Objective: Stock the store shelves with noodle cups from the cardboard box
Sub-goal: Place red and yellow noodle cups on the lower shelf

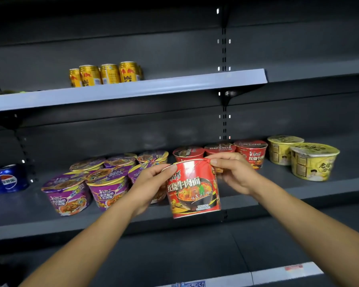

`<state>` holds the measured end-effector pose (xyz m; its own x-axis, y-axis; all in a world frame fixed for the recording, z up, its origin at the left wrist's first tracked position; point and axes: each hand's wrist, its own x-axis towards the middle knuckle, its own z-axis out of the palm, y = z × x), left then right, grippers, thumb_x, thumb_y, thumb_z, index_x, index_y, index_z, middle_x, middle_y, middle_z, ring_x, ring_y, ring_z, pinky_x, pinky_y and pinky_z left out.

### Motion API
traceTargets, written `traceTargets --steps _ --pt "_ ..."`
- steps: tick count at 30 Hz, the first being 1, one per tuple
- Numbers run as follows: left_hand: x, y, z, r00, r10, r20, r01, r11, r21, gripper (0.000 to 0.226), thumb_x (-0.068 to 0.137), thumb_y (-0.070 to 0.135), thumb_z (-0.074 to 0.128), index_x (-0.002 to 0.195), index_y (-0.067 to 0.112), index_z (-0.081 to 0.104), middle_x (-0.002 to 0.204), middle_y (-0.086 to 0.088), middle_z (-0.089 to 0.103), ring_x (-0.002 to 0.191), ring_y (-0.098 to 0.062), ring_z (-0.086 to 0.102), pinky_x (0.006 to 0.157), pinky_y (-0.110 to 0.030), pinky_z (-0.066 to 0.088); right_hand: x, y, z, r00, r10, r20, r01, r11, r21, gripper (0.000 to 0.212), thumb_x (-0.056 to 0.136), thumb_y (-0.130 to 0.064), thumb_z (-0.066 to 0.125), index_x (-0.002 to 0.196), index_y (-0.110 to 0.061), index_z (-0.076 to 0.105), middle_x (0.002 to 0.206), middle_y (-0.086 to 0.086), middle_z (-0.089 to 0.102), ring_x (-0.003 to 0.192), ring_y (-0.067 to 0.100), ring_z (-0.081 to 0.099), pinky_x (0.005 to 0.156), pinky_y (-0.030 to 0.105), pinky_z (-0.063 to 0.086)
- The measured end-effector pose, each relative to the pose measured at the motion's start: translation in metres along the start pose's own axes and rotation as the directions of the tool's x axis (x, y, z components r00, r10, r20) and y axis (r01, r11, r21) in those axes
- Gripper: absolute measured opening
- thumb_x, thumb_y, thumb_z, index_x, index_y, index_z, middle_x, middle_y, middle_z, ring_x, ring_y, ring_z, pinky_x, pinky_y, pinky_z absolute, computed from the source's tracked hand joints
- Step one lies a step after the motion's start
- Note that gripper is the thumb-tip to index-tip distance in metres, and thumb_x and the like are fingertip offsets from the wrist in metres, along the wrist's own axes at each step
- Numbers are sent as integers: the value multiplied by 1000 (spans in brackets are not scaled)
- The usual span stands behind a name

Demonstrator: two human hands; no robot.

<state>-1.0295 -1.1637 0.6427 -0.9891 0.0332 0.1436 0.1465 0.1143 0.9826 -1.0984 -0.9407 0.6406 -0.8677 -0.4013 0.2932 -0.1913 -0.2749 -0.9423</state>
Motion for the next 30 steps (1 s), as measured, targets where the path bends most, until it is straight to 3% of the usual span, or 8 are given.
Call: traceTargets --steps 5,9,14,16,18,22,26,30 --pt "20 6 15 996 35 -84 -33 999 19 29 82 36 64 101 15 70 90 0 75 78 -7 69 64 -17 51 19 -3 -17 998 -43 52 47 996 -81 14 78 -9 66 80 -18 76 88 3 72 88 17 65 84 40 52" --pt "34 7 26 978 85 -189 -74 995 64 20 80 26 72 97 16 70 85 2 74 71 -4 70 55 -15 51 30 -6 -23 994 -19 111 56 939 -341 34 93 5 42 100 -14 69 100 2 68 97 16 62 78 29 53" --pt "56 -4 38 937 219 -271 -107 921 374 30 69 36 81 95 24 73 91 8 71 80 -7 69 69 -28 58 41 -4 -15 963 3 269 208 625 -753 29 89 -22 63 118 -27 65 114 -7 67 103 6 62 89 27 52" --pt "64 -10 43 916 290 -276 -134 871 473 34 67 40 81 96 24 74 94 9 69 86 -9 67 77 -33 57 47 0 -13 948 -30 317 298 436 -849 39 86 -35 67 124 -27 61 121 -8 64 109 4 59 96 27 46" --pt "69 -16 47 897 345 -277 -156 832 533 34 69 37 81 98 21 74 96 8 66 91 -9 64 82 -31 55 53 4 -16 939 -35 341 332 340 -880 49 85 -39 67 131 -23 56 132 -4 58 122 9 51 106 30 38" --pt "78 -27 46 903 367 -223 -162 773 613 38 72 35 79 106 18 73 109 2 67 100 -8 61 92 -29 51 60 17 -28 949 -8 316 302 315 -900 57 85 -36 67 137 -21 50 143 -3 48 135 10 38 115 33 26" --pt "82 -37 45 924 354 -146 -157 699 698 39 79 31 74 114 15 69 120 0 65 107 -6 56 93 -17 43 61 31 -35 952 -5 307 292 326 -899 56 85 -33 68 137 -23 49 145 -4 44 136 9 36 109 18 22" --pt "85 -47 44 935 332 -128 -140 675 725 40 82 32 72 118 16 67 123 -1 63 111 -10 57 93 -17 42 64 43 -38 955 32 295 264 366 -892 57 84 -32 70 136 -24 50 145 -3 45 135 11 38 113 27 28"
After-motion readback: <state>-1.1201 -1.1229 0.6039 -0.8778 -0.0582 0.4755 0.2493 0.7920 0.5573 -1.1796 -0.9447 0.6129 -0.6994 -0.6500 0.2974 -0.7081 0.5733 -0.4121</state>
